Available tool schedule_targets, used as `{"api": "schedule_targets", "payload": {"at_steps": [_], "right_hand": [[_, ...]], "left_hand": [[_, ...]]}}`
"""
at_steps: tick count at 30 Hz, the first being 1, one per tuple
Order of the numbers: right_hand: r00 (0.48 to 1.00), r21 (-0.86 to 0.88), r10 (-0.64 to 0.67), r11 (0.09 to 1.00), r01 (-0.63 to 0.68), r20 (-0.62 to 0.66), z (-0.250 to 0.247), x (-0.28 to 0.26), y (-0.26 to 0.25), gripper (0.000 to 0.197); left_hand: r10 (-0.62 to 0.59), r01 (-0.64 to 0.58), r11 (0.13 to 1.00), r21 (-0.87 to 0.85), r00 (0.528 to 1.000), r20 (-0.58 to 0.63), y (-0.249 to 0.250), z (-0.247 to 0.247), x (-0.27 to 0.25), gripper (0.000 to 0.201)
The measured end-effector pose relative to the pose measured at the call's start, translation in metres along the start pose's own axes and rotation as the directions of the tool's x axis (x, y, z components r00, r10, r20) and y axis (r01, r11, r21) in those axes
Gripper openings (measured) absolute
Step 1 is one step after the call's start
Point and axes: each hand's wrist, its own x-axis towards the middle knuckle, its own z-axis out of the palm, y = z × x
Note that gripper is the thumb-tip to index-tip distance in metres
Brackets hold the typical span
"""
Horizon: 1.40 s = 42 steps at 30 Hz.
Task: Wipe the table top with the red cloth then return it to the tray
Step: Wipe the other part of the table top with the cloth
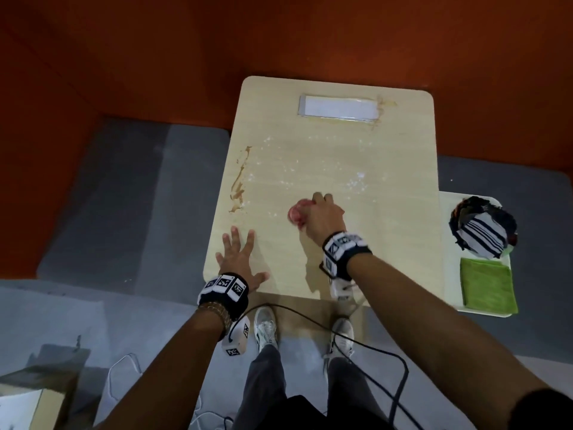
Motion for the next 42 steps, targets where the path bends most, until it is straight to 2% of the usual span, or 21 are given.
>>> {"api": "schedule_targets", "payload": {"at_steps": [2, 4, 8, 10, 15, 18, 21, 25, 27, 29, 34, 40, 42], "right_hand": [[0.999, -0.024, 0.05, 0.998, -0.05, 0.006, -0.007, 0.02, -0.004, 0.033], [0.999, -0.055, 0.045, 0.998, -0.044, 0.028, -0.005, 0.013, -0.011, 0.034], [0.992, -0.011, -0.091, 0.996, 0.093, 0.082, 0.018, -0.048, -0.027, 0.033], [0.985, 0.022, -0.141, 0.99, 0.139, 0.1, 0.027, -0.061, -0.029, 0.032], [0.998, 0.023, -0.055, 0.998, 0.054, 0.021, 0.009, 0.005, -0.032, 0.032], [0.998, -0.002, -0.008, 1.0, 0.009, 0.059, -0.005, 0.039, -0.039, 0.033], [0.996, -0.048, -0.003, 0.999, 0.007, 0.085, -0.008, 0.025, -0.048, 0.035], [0.963, -0.034, -0.218, 0.973, 0.226, 0.159, 0.015, -0.038, -0.076, 0.032], [0.946, -0.048, -0.277, 0.956, 0.288, 0.166, 0.023, -0.046, -0.079, 0.032], [0.95, -0.062, -0.28, 0.955, 0.29, 0.137, 0.022, -0.03, -0.082, 0.032], [0.978, -0.053, -0.198, 0.978, 0.202, 0.071, 0.002, 0.024, -0.108, 0.029], [0.963, -0.06, -0.222, 0.971, 0.233, 0.153, 0.016, -0.027, -0.091, 0.034], [0.958, -0.086, -0.243, 0.962, 0.258, 0.154, 0.023, -0.03, -0.086, 0.033]], "left_hand": [[0.0, 0.0, 1.0, -0.009, 1.0, 0.007, 0.001, -0.001, -0.001, 0.112], [0.007, -0.007, 1.0, -0.025, 1.0, 0.005, 0.002, -0.001, -0.001, 0.112], [0.011, -0.011, 0.999, -0.033, 1.0, 0.0, 0.001, 0.0, -0.001, 0.113], [0.012, -0.012, 0.999, -0.046, 1.0, -0.005, 0.0, 0.001, -0.001, 0.115], [-0.005, 0.006, 0.999, -0.035, 1.0, 0.01, 0.0, -0.001, -0.001, 0.118], [-0.009, 0.009, 1.0, -0.003, 1.0, 0.016, 0.001, -0.003, -0.003, 0.118], [-0.004, 0.004, 1.0, -0.011, 1.0, 0.011, 0.002, -0.005, -0.005, 0.119], [0.007, -0.007, 0.999, -0.04, 1.0, 0.0, 0.0, -0.007, -0.005, 0.123], [0.019, -0.02, 0.998, -0.065, 1.0, -0.012, -0.002, -0.006, -0.005, 0.124], [0.027, -0.029, 0.997, -0.068, 0.999, -0.02, -0.004, -0.005, -0.004, 0.124], [0.032, -0.039, 0.997, -0.072, 0.996, -0.088, -0.008, -0.006, -0.008, 0.124], [0.024, -0.033, 0.994, -0.1, 0.995, -0.094, -0.014, -0.007, -0.01, 0.137], [0.003, -0.01, 0.997, -0.072, 0.995, -0.099, -0.016, -0.007, -0.01, 0.139]]}}
